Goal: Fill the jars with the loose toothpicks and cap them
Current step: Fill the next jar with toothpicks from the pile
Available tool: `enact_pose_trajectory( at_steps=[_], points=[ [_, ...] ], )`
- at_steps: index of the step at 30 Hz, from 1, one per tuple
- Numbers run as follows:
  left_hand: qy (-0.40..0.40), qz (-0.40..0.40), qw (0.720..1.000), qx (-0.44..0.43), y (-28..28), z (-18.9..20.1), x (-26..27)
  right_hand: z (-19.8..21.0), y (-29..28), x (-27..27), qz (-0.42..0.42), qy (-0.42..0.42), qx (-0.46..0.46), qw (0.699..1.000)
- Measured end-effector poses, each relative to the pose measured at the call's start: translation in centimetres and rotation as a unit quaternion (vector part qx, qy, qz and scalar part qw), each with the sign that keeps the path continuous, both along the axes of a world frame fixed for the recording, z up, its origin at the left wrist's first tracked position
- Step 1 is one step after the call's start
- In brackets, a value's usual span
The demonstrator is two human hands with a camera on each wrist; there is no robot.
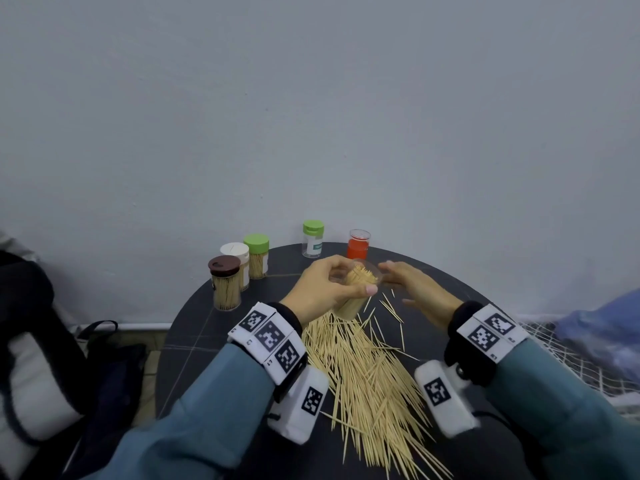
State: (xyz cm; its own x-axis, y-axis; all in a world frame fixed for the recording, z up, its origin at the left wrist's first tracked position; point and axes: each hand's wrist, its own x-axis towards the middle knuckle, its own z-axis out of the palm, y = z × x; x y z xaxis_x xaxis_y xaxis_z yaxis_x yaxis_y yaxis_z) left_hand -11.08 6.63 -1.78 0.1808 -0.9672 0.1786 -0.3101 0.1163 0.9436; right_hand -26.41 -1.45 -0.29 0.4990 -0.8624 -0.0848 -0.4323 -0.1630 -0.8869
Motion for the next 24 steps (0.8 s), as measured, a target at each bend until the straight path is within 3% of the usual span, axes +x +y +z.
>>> enact_pose_trajectory(
  at_steps=[4,8,19,24],
  points=[
    [0.014,0.025,1.000,-0.003,-0.4,0.6,0.9,-1.5,-3.7,0.4,0.013,0.220,-0.035,0.975],
    [0.014,0.044,0.999,-0.006,-1.3,1.2,2.0,-2.8,-6.1,1.6,0.048,0.340,-0.033,0.939],
    [0.013,0.058,0.998,0.019,-2.9,1.7,3.9,-4.0,-7.8,3.3,0.062,0.487,-0.122,0.863],
    [0.005,0.059,0.998,0.024,-2.7,1.5,3.6,-4.1,-5.8,2.7,0.091,0.494,-0.140,0.853]
  ],
)
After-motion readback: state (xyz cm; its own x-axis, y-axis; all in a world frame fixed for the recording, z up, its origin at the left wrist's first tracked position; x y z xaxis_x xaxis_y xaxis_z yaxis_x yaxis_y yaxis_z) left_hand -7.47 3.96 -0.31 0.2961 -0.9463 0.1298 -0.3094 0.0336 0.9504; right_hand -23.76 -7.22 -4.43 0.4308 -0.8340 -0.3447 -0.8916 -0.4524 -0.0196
